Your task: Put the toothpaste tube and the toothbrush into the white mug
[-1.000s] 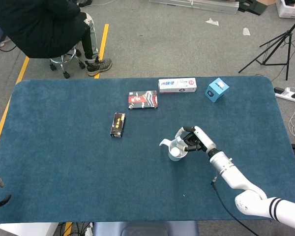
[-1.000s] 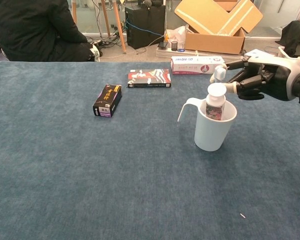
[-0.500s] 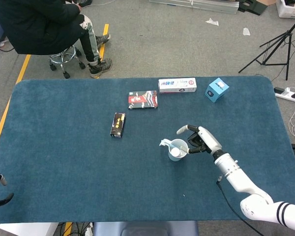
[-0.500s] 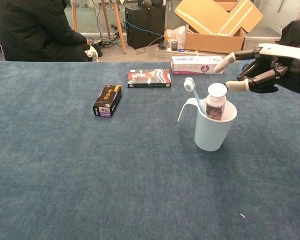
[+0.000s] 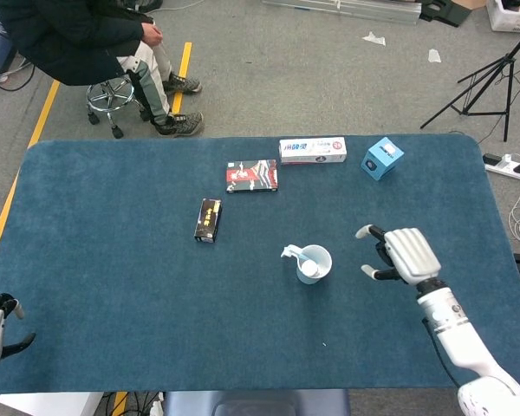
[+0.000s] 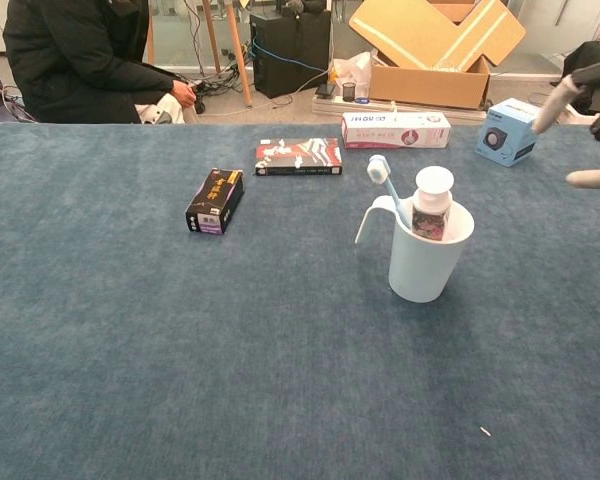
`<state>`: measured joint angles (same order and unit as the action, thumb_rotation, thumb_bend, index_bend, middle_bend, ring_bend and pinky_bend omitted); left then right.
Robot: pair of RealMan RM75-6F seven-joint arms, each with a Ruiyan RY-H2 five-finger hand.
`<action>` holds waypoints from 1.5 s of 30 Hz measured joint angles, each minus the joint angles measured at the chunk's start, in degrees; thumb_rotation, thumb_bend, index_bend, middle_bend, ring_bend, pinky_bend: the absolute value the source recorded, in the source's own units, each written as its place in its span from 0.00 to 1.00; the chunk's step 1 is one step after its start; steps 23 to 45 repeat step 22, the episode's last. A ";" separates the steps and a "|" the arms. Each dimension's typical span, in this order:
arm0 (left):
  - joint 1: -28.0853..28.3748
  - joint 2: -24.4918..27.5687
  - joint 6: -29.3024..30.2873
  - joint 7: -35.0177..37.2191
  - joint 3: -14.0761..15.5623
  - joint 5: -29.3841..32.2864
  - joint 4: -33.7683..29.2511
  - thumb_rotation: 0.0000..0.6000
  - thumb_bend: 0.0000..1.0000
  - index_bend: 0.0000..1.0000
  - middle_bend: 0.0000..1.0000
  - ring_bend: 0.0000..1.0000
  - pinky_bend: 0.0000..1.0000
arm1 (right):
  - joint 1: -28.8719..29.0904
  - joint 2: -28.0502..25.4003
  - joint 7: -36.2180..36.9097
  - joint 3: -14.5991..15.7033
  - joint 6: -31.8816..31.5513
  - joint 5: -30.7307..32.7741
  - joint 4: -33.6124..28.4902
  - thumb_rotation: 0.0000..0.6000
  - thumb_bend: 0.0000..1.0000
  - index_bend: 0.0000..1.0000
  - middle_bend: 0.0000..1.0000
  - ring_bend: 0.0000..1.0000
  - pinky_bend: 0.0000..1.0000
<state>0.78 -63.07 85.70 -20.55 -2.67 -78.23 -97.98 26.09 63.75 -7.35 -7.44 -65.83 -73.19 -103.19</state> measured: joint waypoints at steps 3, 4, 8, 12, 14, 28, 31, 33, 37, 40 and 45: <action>0.71 0.05 -0.49 -0.40 -0.28 -0.17 -0.34 1.00 0.00 0.53 0.38 0.31 0.42 | -3.41 -3.02 -9.54 1.83 -5.33 1.88 -3.82 1.00 0.11 0.38 0.68 0.59 0.89; 1.06 0.04 -0.73 -0.56 -0.40 -0.25 -0.47 1.00 0.00 0.53 0.38 0.31 0.42 | -5.04 -4.08 -12.61 2.76 -7.71 2.39 -5.02 1.00 0.11 0.38 0.65 0.56 0.85; 2.09 -0.04 -1.61 -0.39 -0.75 -0.65 -0.71 1.00 0.00 0.53 0.38 0.31 0.42 | -10.16 -6.26 -19.91 5.94 -14.56 2.72 -7.21 1.00 0.11 0.38 0.52 0.42 0.68; 3.12 -0.11 -2.89 1.83 -1.23 -0.70 -0.50 1.00 0.00 0.53 0.38 0.31 0.42 | -14.26 -6.51 -24.01 8.34 -19.65 1.43 -7.86 1.00 0.11 0.38 0.43 0.34 0.59; 3.93 -0.25 -3.86 3.01 -1.67 -0.40 -0.01 1.00 0.00 0.53 0.38 0.31 0.42 | -16.03 -6.14 -25.32 9.16 -21.80 0.49 -7.83 1.00 0.11 0.38 0.41 0.33 0.57; 5.28 -0.67 -5.27 4.03 -2.21 0.56 0.68 1.00 0.00 0.53 0.38 0.31 0.42 | -20.09 -4.82 -24.45 10.33 -24.83 -0.91 -8.21 1.00 0.11 0.38 0.39 0.32 0.56; 5.28 -0.67 -5.27 4.03 -2.21 0.56 0.68 1.00 0.00 0.53 0.38 0.31 0.42 | -20.09 -4.82 -24.45 10.33 -24.83 -0.91 -8.21 1.00 0.11 0.38 0.39 0.32 0.56; 5.28 -0.67 -5.27 4.03 -2.21 0.56 0.68 1.00 0.00 0.53 0.38 0.31 0.42 | -20.09 -4.82 -24.45 10.33 -24.83 -0.91 -8.21 1.00 0.11 0.38 0.39 0.32 0.56; 5.28 -0.67 -5.27 4.03 -2.21 0.56 0.68 1.00 0.00 0.53 0.38 0.31 0.42 | -20.09 -4.82 -24.45 10.33 -24.83 -0.91 -8.21 1.00 0.11 0.38 0.39 0.32 0.56; 5.28 -0.67 -5.27 4.03 -2.21 0.56 0.68 1.00 0.00 0.53 0.38 0.31 0.42 | -20.09 -4.82 -24.45 10.33 -24.83 -0.91 -8.21 1.00 0.11 0.38 0.39 0.32 0.56; 5.28 -0.67 -5.27 4.03 -2.21 0.56 0.68 1.00 0.00 0.53 0.38 0.31 0.42 | -20.09 -4.82 -24.45 10.33 -24.83 -0.91 -8.21 1.00 0.11 0.38 0.39 0.32 0.56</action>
